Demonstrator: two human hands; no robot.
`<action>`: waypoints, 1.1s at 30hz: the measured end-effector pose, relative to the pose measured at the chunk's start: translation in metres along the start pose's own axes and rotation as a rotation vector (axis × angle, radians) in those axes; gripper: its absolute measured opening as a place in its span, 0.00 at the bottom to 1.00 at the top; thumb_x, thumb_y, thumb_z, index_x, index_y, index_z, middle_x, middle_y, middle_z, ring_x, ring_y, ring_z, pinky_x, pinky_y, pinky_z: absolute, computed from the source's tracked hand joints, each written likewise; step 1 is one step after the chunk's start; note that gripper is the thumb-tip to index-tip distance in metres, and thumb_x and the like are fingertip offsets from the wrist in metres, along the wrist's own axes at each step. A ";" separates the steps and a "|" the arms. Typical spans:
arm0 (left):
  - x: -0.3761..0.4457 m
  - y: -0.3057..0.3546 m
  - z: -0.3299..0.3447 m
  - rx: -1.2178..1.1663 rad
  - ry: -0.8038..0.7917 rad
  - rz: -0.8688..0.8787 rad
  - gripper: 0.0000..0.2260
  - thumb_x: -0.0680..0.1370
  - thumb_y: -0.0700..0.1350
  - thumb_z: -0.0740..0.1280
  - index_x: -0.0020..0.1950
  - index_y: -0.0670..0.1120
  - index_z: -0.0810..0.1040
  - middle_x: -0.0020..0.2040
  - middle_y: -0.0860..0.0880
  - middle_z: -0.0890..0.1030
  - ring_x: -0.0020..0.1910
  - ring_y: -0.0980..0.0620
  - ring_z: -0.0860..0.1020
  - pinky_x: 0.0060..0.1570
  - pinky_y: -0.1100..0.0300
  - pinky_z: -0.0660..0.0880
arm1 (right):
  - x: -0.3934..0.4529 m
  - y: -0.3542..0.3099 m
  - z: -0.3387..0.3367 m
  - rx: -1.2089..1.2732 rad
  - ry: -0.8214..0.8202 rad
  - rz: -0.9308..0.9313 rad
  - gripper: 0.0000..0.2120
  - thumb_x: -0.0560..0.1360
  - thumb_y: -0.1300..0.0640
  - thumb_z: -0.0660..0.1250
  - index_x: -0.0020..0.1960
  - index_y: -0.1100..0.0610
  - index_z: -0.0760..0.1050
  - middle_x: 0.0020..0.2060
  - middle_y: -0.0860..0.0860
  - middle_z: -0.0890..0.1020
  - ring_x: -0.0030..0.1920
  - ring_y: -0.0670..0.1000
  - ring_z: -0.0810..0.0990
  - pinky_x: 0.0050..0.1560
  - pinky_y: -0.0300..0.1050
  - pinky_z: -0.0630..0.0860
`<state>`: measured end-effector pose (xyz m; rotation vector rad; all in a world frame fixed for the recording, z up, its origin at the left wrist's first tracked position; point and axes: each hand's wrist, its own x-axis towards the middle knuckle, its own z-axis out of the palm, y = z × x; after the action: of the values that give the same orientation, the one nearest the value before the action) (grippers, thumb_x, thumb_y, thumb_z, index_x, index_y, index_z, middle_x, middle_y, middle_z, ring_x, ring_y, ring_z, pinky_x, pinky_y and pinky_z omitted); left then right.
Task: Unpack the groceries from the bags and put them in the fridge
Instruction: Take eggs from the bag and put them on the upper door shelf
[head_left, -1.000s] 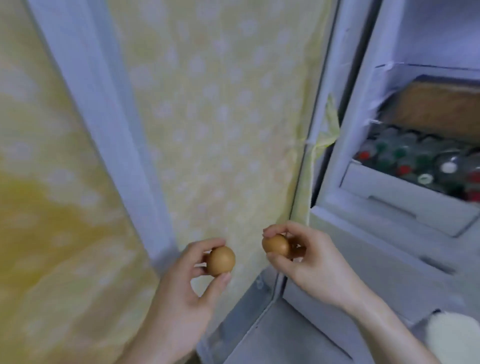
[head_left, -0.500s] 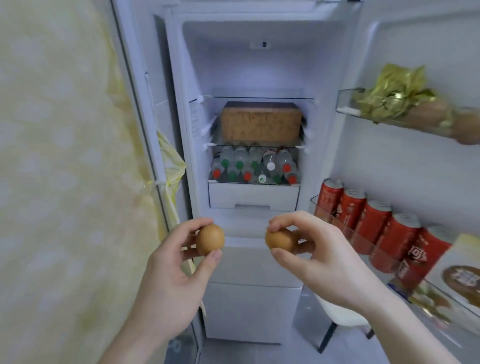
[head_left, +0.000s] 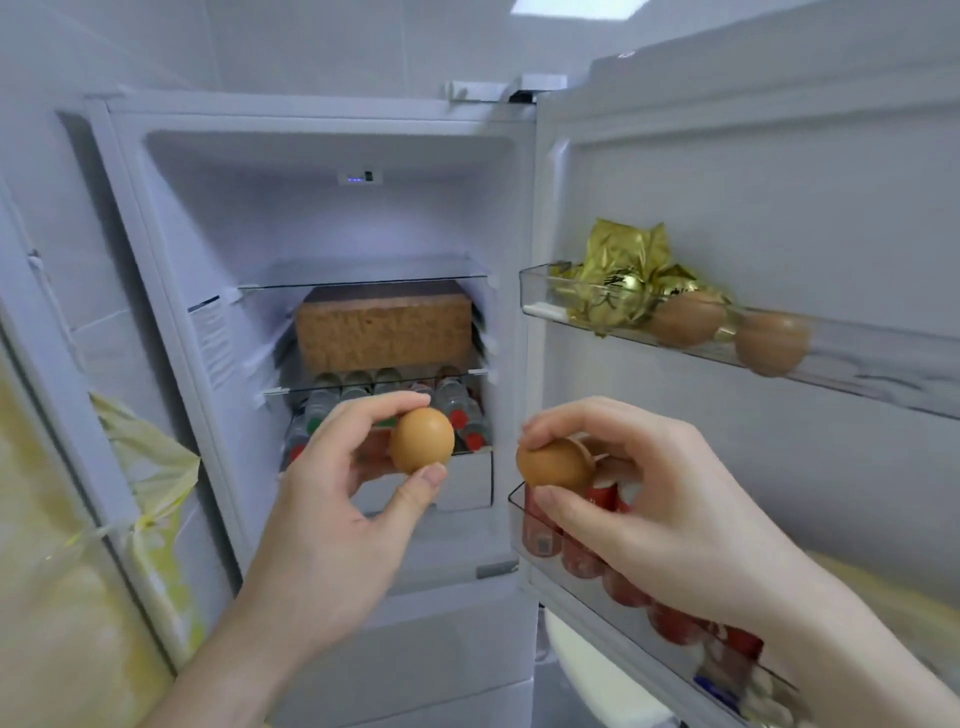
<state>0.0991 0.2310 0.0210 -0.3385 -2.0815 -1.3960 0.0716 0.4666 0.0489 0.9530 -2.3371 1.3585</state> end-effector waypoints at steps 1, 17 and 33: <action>0.012 0.005 0.006 -0.016 -0.021 0.033 0.19 0.74 0.44 0.75 0.60 0.62 0.78 0.58 0.55 0.82 0.57 0.53 0.82 0.59 0.58 0.79 | 0.000 -0.003 -0.010 -0.044 0.031 -0.017 0.14 0.74 0.63 0.75 0.53 0.45 0.82 0.53 0.44 0.84 0.44 0.50 0.86 0.43 0.42 0.82; 0.174 0.117 0.097 -0.188 -0.359 0.414 0.14 0.74 0.50 0.78 0.58 0.55 0.80 0.53 0.58 0.84 0.49 0.58 0.84 0.51 0.59 0.83 | 0.004 -0.073 -0.153 -0.610 0.454 0.102 0.16 0.69 0.54 0.78 0.52 0.38 0.82 0.48 0.42 0.87 0.43 0.46 0.87 0.48 0.43 0.83; 0.211 0.136 0.176 -0.014 -0.656 0.393 0.14 0.72 0.54 0.78 0.56 0.56 0.82 0.51 0.59 0.84 0.47 0.61 0.82 0.56 0.57 0.80 | 0.020 -0.048 -0.189 -0.755 0.245 0.451 0.08 0.71 0.48 0.74 0.49 0.37 0.81 0.38 0.35 0.84 0.36 0.45 0.81 0.45 0.42 0.79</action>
<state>-0.0561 0.4216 0.2045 -1.2773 -2.3161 -1.1492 0.0715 0.6021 0.1902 0.0388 -2.6085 0.5368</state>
